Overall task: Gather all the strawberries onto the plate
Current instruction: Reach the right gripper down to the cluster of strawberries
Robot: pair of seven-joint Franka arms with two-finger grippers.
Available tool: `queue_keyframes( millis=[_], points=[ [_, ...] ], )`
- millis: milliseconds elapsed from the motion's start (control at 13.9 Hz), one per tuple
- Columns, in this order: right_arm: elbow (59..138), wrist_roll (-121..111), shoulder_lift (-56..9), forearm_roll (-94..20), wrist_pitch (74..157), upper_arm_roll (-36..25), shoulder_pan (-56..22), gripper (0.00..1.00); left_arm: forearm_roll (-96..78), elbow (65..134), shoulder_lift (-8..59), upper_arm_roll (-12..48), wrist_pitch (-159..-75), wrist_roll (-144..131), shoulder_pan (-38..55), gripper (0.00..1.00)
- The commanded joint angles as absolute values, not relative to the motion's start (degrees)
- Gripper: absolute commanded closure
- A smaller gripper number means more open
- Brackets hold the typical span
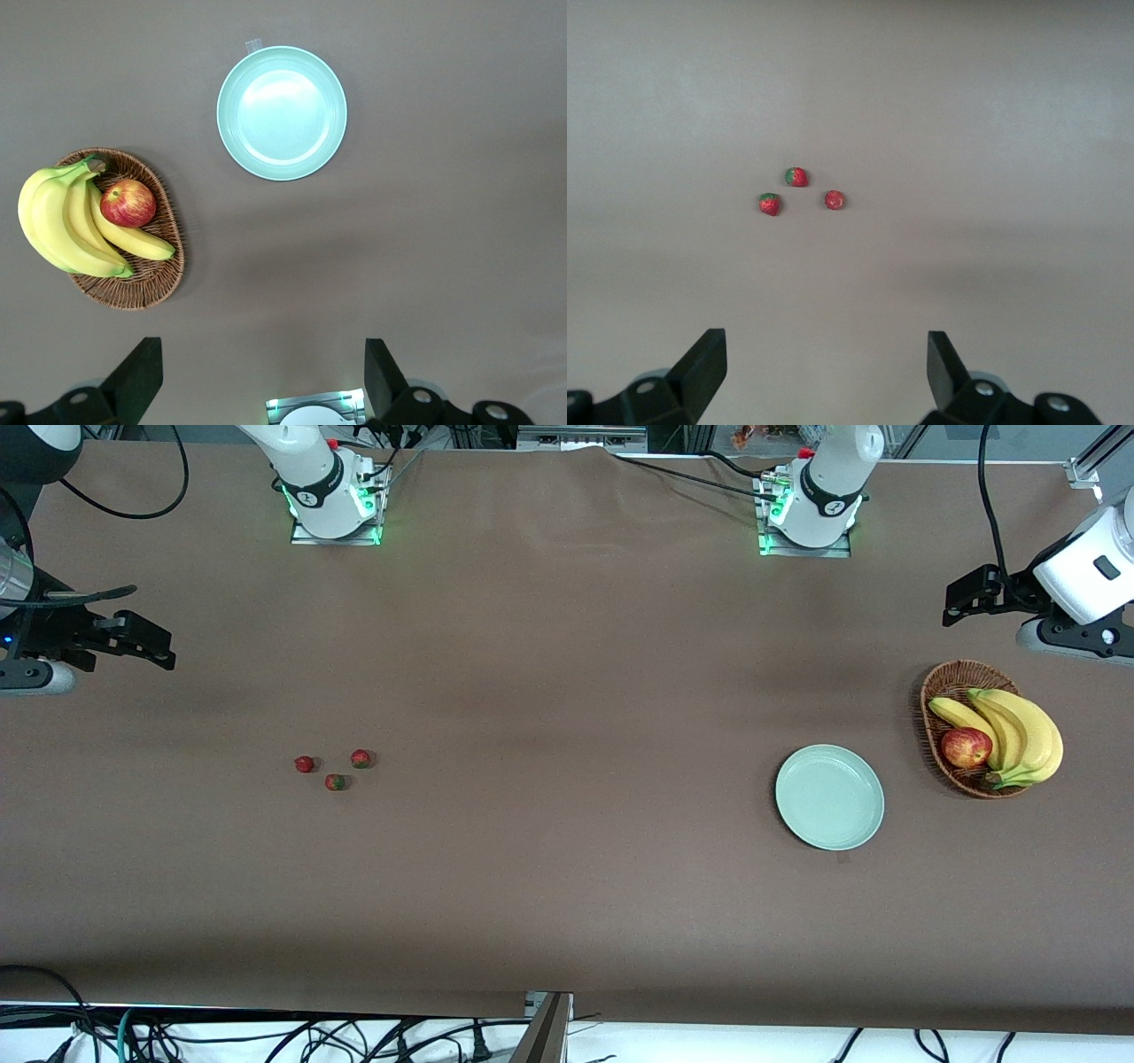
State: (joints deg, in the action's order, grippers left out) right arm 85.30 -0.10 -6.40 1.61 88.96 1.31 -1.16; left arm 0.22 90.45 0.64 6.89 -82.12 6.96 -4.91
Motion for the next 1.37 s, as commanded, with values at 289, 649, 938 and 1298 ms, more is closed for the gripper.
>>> queue_keyframes(
  millis=[289,649,938,1298],
  points=[
    [84.99,0.52,-7.12,2.54,89.3,1.32,-3.5,0.0,1.41,90.0,0.7,7.03,-81.47,6.77,-4.75,0.0],
    [84.99,0.62,-16.84,1.67,95.25,1.32,-4.65,0.0,1.32,90.09,0.79,6.86,-79.9,6.77,-5.1,0.0],
    [85.25,0.7,-25.2,0.62,103.61,1.32,-6.86,0.0,1.32,90.09,0.88,6.86,-79.63,6.77,-5.27,0.0],
    [86.83,1.4,-32.25,-3.78,109.16,1.32,-7.99,0.0,1.32,90.09,0.88,6.86,-79.37,6.77,-5.36,0.0]
  ],
)
